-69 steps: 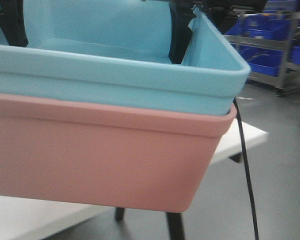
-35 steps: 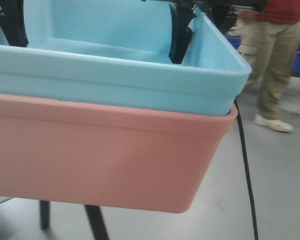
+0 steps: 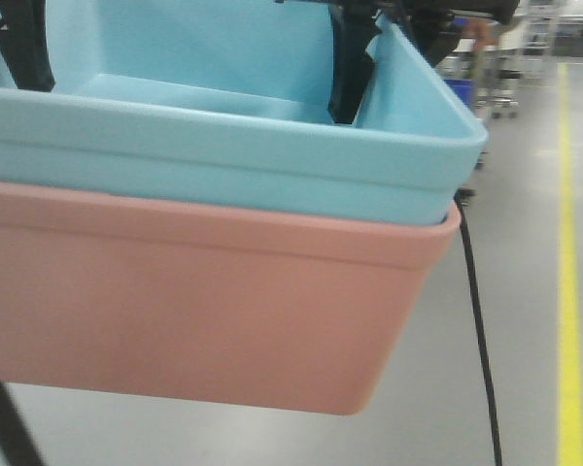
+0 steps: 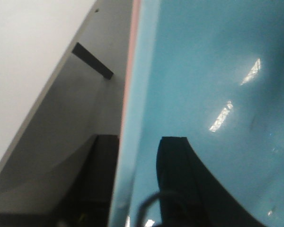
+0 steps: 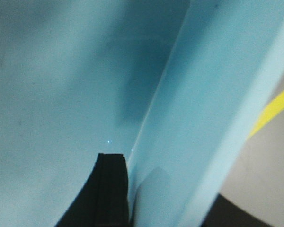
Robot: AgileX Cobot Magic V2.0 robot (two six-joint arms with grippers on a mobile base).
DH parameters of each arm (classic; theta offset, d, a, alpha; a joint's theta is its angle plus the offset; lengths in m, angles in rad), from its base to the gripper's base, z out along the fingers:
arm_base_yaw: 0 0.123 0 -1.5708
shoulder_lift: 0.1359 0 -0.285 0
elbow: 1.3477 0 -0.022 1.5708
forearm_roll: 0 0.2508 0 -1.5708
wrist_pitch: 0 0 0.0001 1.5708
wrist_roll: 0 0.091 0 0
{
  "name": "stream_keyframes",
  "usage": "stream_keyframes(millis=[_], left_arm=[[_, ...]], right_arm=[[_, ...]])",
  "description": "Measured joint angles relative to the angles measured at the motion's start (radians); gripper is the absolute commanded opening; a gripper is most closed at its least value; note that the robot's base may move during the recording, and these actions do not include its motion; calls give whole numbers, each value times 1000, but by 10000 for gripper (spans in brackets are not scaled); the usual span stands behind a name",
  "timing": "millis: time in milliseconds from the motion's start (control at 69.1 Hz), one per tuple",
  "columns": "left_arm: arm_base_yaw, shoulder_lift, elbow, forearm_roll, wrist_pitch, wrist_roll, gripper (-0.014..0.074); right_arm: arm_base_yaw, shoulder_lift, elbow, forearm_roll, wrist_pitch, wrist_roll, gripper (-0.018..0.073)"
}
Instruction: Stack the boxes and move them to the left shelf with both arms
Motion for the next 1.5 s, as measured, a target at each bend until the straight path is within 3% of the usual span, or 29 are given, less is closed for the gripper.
stream_keyframes(millis=[1504], left_arm=[[-2,0,0,0,2,0,-3]], right_arm=[[-2,0,0,-2,0,0,48]])
